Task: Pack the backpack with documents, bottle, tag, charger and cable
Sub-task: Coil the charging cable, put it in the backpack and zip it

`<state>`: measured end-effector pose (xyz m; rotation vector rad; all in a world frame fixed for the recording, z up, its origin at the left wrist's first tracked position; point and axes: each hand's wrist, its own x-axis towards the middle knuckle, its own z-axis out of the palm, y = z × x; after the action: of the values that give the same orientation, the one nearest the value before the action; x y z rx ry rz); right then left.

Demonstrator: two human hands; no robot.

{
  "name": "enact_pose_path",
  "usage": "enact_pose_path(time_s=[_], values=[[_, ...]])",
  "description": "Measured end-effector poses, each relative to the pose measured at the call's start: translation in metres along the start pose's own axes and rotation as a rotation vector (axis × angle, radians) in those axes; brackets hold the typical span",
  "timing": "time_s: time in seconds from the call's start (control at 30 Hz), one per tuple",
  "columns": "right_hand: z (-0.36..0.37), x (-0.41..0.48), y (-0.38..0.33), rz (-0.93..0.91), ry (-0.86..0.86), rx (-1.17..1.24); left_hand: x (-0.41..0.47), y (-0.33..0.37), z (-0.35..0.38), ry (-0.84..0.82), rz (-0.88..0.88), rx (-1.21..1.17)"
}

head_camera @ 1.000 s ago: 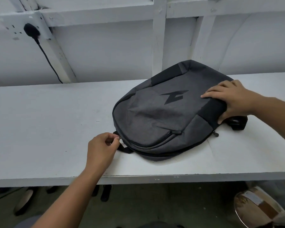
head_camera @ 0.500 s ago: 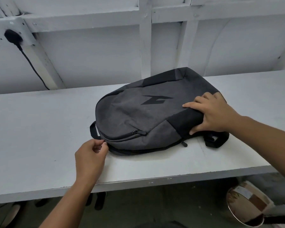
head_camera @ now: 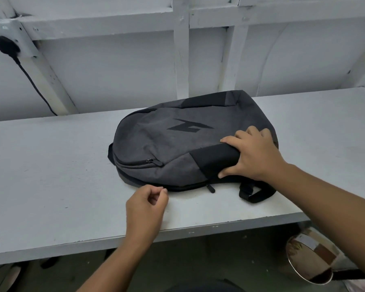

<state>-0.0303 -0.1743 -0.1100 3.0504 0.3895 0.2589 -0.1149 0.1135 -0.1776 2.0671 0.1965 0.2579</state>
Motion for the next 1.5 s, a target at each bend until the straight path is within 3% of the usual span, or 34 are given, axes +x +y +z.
enact_pose_path(time_s=[0.3,0.47,0.7,0.97,1.1,1.2,1.27,1.33,1.4,1.43,1.5], values=[[0.001,-0.012,-0.042,0.064,0.031,0.000,-0.015,0.024,0.045,-0.157,0.071,-0.013],[-0.001,-0.013,-0.046,0.082,0.013,0.020,-0.011,0.025,0.049,-0.161,0.060,-0.016],[-0.010,-0.016,-0.052,0.102,-0.030,0.048,-0.020,0.024,0.047,-0.147,-0.155,-0.228],[-0.049,-0.057,-0.108,-0.011,-0.043,0.258,-0.022,0.035,0.027,-0.005,-0.411,-0.621],[-0.058,-0.071,-0.145,-0.088,-0.098,0.384,-0.001,0.028,0.004,0.025,-0.486,-0.560],[-0.067,-0.067,-0.151,-0.071,-0.215,0.650,0.030,0.023,-0.018,-0.073,-0.460,-0.497],[-0.074,-0.055,-0.135,-0.026,-0.279,0.890,0.054,0.024,-0.032,-0.133,-0.438,-0.450],[-0.073,-0.039,-0.098,0.102,-0.106,0.973,0.074,0.025,-0.041,-0.183,-0.446,-0.441],[-0.065,-0.025,-0.046,0.329,0.119,0.857,0.089,0.023,-0.045,-0.211,-0.461,-0.412],[-0.058,-0.022,-0.018,0.469,0.118,0.792,0.093,0.022,-0.046,-0.239,-0.481,-0.374],[-0.041,-0.024,0.023,0.727,-0.151,0.828,0.096,0.021,-0.048,-0.338,-0.526,-0.293]])
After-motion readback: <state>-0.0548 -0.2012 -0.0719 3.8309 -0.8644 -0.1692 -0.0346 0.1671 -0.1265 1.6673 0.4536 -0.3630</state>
